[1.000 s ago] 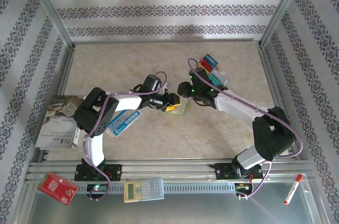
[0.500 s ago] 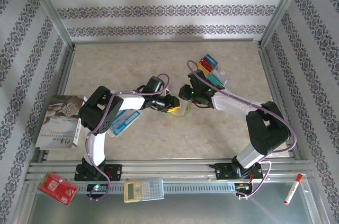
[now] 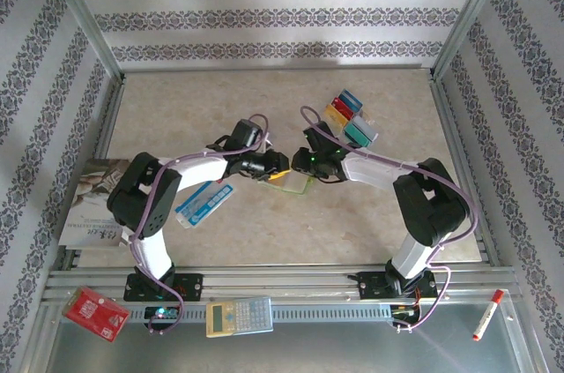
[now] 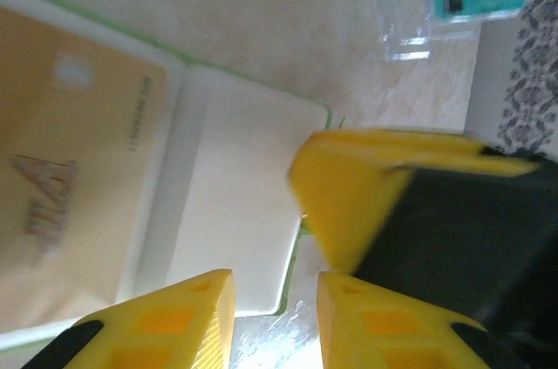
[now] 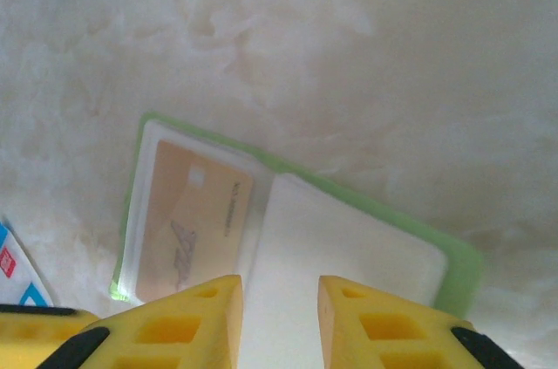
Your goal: Take the credit cards out of the card holder
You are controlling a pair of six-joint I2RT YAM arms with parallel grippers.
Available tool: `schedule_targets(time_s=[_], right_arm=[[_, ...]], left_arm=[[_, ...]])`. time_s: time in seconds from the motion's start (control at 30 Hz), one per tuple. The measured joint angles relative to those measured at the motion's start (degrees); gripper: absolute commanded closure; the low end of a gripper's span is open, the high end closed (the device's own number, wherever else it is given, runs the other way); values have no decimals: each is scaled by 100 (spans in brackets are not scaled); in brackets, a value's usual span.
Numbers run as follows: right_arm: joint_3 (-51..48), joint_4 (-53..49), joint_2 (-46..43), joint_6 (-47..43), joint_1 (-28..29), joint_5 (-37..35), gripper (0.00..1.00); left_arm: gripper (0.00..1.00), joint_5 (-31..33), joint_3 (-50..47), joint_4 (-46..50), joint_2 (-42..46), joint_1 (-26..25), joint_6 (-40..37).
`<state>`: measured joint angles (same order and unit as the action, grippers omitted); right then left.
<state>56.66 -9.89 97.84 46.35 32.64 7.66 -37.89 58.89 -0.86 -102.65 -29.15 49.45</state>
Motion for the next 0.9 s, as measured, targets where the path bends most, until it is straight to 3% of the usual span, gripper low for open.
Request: schedule_targets(time_s=[0.23,0.9], right_arm=[[31,-11,234,4,149,83,69],[350,-367,723,-605,94,188,66]], left_arm=[[63,323,-254,321,251,516,-146],[58,369,-273,654,-179,522,-260]])
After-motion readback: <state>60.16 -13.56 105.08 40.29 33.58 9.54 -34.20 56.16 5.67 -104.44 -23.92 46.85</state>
